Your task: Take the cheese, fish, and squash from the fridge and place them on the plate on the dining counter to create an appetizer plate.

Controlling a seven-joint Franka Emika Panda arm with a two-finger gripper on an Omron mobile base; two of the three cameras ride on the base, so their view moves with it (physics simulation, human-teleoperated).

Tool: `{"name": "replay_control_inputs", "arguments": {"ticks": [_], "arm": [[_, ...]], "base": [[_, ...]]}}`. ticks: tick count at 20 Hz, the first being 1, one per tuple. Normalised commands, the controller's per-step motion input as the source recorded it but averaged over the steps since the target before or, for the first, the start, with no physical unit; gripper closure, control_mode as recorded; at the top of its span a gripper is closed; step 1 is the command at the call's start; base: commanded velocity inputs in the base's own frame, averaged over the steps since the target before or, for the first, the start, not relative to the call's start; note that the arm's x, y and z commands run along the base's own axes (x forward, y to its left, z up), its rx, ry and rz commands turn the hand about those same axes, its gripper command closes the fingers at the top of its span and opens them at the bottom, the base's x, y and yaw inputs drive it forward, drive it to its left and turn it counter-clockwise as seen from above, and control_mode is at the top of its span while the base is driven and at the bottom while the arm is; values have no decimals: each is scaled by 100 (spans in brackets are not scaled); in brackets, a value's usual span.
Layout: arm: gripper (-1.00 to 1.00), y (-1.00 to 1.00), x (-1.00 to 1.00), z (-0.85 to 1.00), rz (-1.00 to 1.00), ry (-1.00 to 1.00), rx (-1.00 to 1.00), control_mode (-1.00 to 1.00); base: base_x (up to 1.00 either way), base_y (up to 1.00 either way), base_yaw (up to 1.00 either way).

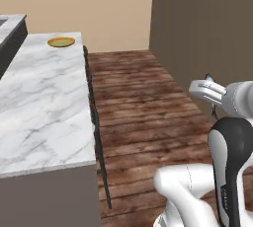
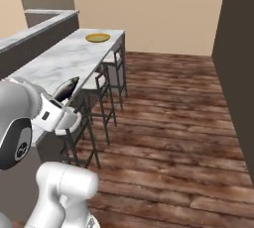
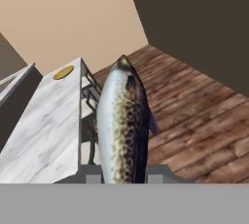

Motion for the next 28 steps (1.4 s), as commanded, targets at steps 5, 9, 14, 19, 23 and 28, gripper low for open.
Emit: {"name": "replay_control_inputs", "arguments": {"ticks": [5, 9, 14, 19, 23, 28], "arm": [[100, 0, 0, 0, 0, 0, 0, 100], [100, 0, 0, 0, 0, 0, 0, 100], [100, 0, 0, 0, 0, 0, 0, 100], [100, 0, 0, 0, 0, 0, 0, 100], [100, 0, 0, 0, 0, 0, 0, 100], [100, 0, 0, 0, 0, 0, 0, 100]], "base": [[85, -80, 28], [100, -45, 17], [100, -6, 9], [100, -10, 11], [100, -31, 18], [100, -36, 29]]}}
